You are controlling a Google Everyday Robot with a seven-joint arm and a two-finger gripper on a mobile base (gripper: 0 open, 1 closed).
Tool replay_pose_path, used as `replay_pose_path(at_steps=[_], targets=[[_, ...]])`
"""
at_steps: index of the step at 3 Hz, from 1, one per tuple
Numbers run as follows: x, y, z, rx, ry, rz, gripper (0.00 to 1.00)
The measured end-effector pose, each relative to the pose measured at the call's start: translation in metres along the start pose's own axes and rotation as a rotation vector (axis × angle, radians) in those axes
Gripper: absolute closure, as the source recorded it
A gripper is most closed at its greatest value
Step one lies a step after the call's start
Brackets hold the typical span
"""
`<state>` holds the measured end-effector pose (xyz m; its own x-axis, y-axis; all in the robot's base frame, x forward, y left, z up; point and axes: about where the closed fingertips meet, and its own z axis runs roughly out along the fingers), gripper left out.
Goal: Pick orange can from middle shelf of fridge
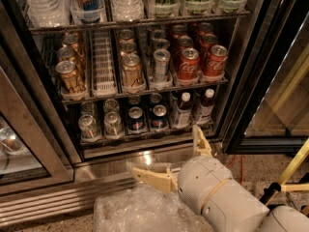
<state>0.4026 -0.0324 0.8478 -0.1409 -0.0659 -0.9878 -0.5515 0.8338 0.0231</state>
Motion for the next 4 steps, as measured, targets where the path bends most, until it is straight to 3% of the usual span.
replay_pose_path(at_steps=[1, 4], targets=[[0.005, 0.001, 0.002, -0.002, 0.000, 0.011, 0.00], [0.011, -0.017, 0.001, 0.083, 0.043, 0.005, 0.00]])
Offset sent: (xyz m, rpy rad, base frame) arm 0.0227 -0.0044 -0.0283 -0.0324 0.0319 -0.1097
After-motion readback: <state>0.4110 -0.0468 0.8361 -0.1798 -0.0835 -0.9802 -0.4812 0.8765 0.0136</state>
